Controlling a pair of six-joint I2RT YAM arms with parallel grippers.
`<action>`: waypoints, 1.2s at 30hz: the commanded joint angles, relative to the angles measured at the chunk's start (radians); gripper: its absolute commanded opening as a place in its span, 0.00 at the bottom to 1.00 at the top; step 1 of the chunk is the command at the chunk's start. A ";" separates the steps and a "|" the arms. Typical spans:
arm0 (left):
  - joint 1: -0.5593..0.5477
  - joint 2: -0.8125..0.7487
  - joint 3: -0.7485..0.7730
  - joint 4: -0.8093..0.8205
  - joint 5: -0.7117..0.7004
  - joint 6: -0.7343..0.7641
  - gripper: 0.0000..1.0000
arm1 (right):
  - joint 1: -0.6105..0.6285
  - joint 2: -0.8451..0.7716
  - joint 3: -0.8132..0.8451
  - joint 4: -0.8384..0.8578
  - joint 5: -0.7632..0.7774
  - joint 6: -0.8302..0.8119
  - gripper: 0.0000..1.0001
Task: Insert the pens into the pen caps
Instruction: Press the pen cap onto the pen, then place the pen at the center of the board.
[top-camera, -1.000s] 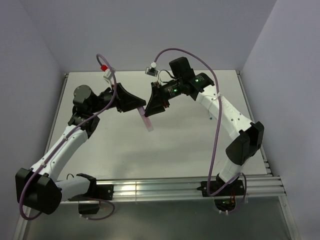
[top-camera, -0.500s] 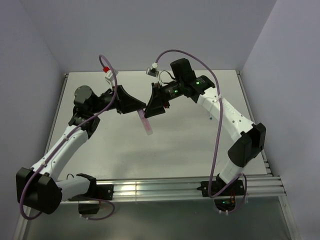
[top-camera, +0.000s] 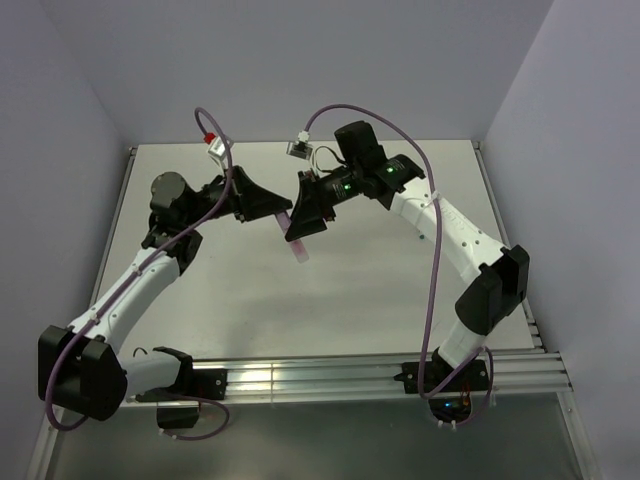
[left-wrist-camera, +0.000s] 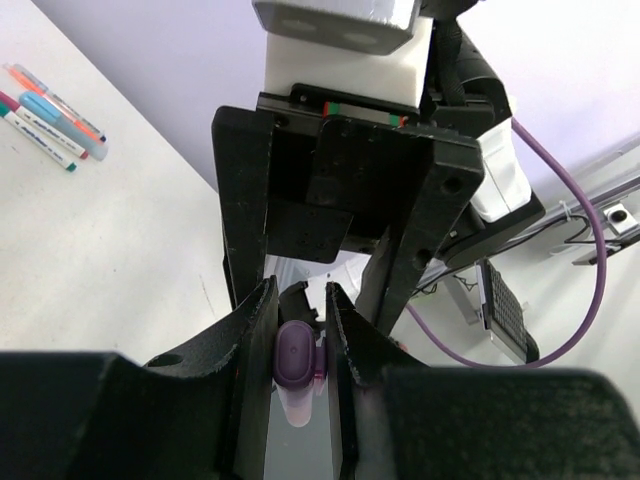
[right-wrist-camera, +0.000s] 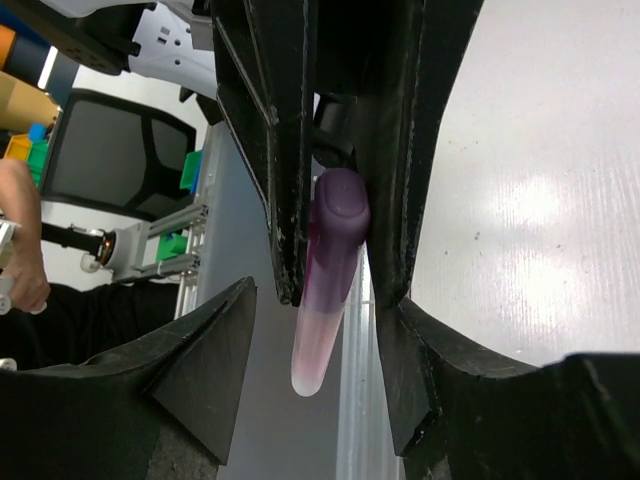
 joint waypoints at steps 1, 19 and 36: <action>0.011 -0.006 -0.004 0.090 -0.020 -0.031 0.00 | 0.005 -0.038 -0.003 0.039 -0.015 0.000 0.58; 0.089 0.010 0.155 -0.266 -0.106 0.226 0.99 | -0.084 -0.090 -0.066 0.037 0.180 0.016 0.00; 0.189 -0.005 0.323 -0.762 -0.531 0.644 0.99 | -0.517 0.070 -0.226 -0.180 0.770 -0.242 0.00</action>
